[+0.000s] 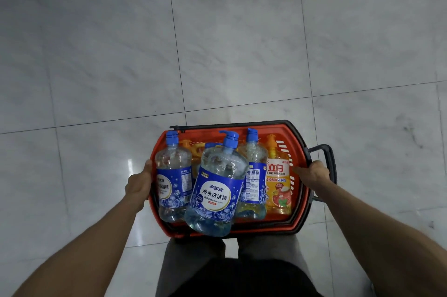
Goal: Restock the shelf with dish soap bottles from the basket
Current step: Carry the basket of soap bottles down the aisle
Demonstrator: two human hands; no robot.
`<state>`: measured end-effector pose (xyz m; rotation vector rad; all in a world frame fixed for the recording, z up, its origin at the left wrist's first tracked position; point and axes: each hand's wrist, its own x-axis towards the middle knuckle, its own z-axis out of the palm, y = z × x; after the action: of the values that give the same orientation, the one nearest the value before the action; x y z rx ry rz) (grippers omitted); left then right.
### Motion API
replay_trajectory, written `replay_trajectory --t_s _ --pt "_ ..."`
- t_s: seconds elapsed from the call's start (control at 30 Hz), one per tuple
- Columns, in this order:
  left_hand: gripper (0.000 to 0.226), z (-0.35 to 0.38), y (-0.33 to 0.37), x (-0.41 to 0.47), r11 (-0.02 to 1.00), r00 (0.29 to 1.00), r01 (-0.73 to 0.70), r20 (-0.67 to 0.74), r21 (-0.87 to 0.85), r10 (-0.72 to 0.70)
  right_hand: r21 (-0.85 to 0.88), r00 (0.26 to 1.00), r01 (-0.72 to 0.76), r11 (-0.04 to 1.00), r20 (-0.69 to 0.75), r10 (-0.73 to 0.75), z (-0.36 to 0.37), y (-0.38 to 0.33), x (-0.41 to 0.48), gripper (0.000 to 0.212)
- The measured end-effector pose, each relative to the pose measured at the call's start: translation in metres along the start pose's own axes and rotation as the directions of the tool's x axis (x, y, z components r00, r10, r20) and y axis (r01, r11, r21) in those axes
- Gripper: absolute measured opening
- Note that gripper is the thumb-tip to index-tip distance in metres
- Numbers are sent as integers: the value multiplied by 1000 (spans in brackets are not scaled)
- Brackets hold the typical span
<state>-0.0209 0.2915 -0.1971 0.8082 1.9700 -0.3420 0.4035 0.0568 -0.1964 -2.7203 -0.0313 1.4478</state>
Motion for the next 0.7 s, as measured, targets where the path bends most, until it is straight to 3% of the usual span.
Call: replay_trajectory --t_s 0.33,0.7 --pt "87 -16 13 -46 999 999 -43 -33 4 43 43 998 17 999 67 -20 -29 24 -33 32" --pt "102 10 97 -108 976 983 -183 31 120 181 225 998 -45 973 45 36 -69 75 -44 40"
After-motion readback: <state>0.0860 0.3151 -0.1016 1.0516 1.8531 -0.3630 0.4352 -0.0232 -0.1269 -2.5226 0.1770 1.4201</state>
